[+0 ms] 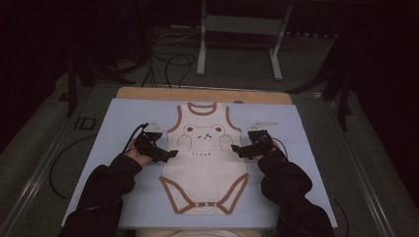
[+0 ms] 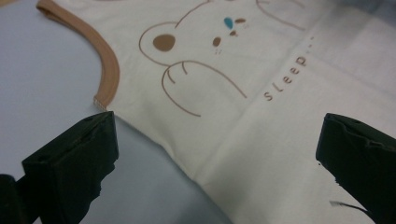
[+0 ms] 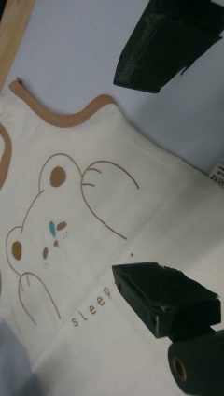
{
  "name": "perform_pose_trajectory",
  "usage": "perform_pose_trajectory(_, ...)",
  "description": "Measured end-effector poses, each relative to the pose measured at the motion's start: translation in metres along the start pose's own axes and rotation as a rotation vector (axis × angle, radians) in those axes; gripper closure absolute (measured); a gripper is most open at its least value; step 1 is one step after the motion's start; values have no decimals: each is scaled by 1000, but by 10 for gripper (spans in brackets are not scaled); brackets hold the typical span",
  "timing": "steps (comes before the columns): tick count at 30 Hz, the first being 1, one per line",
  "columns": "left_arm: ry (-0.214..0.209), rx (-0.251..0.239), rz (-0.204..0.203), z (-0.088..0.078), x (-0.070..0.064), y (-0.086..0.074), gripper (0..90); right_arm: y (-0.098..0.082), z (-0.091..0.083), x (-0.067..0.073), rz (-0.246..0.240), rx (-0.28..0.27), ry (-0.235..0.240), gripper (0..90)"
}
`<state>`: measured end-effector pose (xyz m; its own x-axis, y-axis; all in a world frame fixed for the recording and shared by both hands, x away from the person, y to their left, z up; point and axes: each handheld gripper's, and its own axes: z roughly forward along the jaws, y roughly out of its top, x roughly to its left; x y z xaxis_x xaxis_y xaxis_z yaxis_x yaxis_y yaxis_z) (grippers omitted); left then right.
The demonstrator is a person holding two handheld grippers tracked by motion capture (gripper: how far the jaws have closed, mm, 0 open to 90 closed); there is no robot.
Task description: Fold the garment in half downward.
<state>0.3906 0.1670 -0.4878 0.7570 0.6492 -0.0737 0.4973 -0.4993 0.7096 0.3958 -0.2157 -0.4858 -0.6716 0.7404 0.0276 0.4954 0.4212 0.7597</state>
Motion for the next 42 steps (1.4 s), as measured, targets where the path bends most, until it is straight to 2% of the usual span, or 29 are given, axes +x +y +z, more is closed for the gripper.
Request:
perform_pose_trajectory(2, 11, 4, -7, 3, 1, 0, 0, -1, 3, -2, 17, 2, 7, 89)
perform_pose_trajectory(4, 32, 15, -11, 6, 2, 0, 1, -2, 7, -4, 17, 19, -8, 90)
perform_pose_trajectory(7, 55, 30, -20, 9, 4, 0, 26, -3, 12, -7, 14, 41, -19, 162)
perform_pose_trajectory(10, 65, 40, -32, 12, 6, 0, 85, -5, 15, -10, 14, 44, -25, 260)
perform_pose_trajectory(12, 71, 44, -37, 13, 7, 0, 137, -5, 19, -12, 14, 57, -21, 283)
perform_pose_trajectory(14, 71, 56, -39, 15, 7, 2, 177, -6, 22, -13, 17, 71, -17, 358)
perform_pose_trajectory(19, 81, 82, -47, 22, 8, 5, 259, -8, 28, -15, 43, 96, -21, 419)
perform_pose_trajectory(22, 82, 93, -51, 24, 8, 5, 317, -8, 30, -16, 34, 107, -27, 464)
perform_pose_trajectory(24, 97, 102, -48, 25, 8, 5, 356, -8, 32, -16, 33, 113, -24, 477)
perform_pose_trajectory(26, 99, 118, -52, 27, 8, 5, 366, -8, 35, -15, 35, 121, -26, 486)
perform_pose_trajectory(27, 114, 126, -48, 28, 8, 4, 366, -8, 36, -15, 36, 125, -24, 499)
perform_pose_trajectory(29, 113, 138, -53, 30, 9, 3, 389, -9, 38, -15, 39, 133, -22, 522)
perform_pose_trajectory(30, 132, 141, -53, 31, 8, 3, 392, -9, 39, -14, 34, 139, -24, 545)
perform_pose_trajectory(33, 150, 148, -67, 33, 11, 2, 443, -7, 40, -12, 26, 142, -33, 586)
perform_pose_trajectory(39, 139, 140, -107, 35, 12, 1, 534, -5, 40, -10, 1, 164, -29, 709)
perform_pose_trajectory(42, 133, 145, -108, 37, 11, 3, 612, -4, 40, -8, -18, 172, -20, 764)
